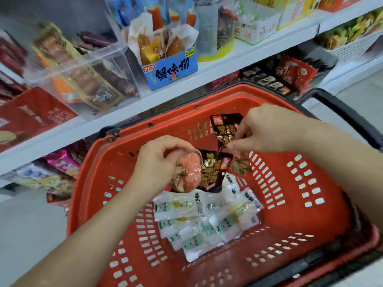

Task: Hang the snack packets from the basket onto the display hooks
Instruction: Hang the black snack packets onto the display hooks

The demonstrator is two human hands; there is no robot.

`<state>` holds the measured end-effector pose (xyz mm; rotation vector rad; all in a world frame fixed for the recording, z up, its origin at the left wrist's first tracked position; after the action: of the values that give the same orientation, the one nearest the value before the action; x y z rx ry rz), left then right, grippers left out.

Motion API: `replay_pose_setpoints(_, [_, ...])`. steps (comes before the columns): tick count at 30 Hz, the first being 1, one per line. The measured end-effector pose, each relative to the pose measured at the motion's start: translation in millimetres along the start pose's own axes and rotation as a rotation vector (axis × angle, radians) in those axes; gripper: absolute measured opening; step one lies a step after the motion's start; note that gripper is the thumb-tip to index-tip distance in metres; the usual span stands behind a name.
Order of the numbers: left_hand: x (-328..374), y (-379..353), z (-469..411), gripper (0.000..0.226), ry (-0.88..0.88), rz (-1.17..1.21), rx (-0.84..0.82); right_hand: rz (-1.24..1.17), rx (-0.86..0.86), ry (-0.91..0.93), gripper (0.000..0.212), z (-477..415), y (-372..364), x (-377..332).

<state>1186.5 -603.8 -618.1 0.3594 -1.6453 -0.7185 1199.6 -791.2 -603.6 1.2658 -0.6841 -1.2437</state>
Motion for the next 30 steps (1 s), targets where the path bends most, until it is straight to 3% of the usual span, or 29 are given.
replay_pose_setpoints(2, [22, 25, 0, 0.04, 0.05, 0.103, 0.037, -0.038, 0.142, 0.001, 0.051, 22, 32, -7])
replay_pose_setpoints(5, [64, 59, 2, 0.042, 0.075, 0.222, 0.072, -0.214, 0.105, -0.022, 0.065, 45, 65, -19])
replay_pose_setpoints(8, [106, 95, 7, 0.039, 0.088, 0.281, 0.136, -0.562, 0.113, -0.122, 0.058, 72, 100, -23])
replay_pose_setpoints(11, [150, 138, 14, 0.037, 0.124, 0.323, 0.273, -0.916, 0.111, -0.237, 0.096, 107, 134, -21])
replay_pose_setpoints(12, [164, 153, 19, 0.037, 0.153, 0.36, 0.321, -0.996, 0.109, -0.257, 0.095, 118, 153, -28])
replay_pose_setpoints(13, [177, 167, 23, 0.036, 0.194, 0.418, 0.36, -1.042, 0.137, -0.27, 0.08, 129, 178, -37])
replay_pose_setpoints(15, [205, 197, 33, 0.037, 0.28, 0.528, 0.417, -1.071, 0.222, -0.299, 0.038, 148, 232, -57])
replay_pose_setpoints(16, [221, 212, 38, 0.037, 0.31, 0.564, 0.432, -1.083, 0.26, -0.31, 0.028, 157, 257, -67])
replay_pose_setpoints(19, [282, 260, 50, 0.034, 0.347, 0.559, 0.366, -1.121, 0.397, -0.334, 0.022, 186, 336, -95])
replay_pose_setpoints(21, [319, 280, 58, 0.034, 0.36, 0.499, 0.173, -1.096, 0.486, -0.337, 0.024, 205, 388, -113])
replay_pose_setpoints(24, [368, 309, 71, 0.034, 0.282, 0.183, -0.076, -0.939, 0.491, -0.208, 0.022, 227, 457, -149])
replay_pose_setpoints(26, [405, 346, 74, 0.045, 0.193, 0.084, 0.007, -0.766, 0.443, -0.108, 0.021, 238, 494, -175])
replay_pose_setpoints(30, [486, 402, 79, 0.048, 0.062, 0.198, 0.138, -0.587, 0.426, -0.005, 0.015, 258, 547, -216])
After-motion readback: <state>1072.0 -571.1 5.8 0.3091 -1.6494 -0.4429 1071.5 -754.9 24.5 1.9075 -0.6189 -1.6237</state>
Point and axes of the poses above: each hand's wrist, its own z-axis away from the middle knuckle, its own y-axis out of the back of the hand, x = y × z, the point moved 9 cm from there along -z, towards the middle knuckle, and after that the axes turned 2 degrees about -z, right-handed, at the moved point
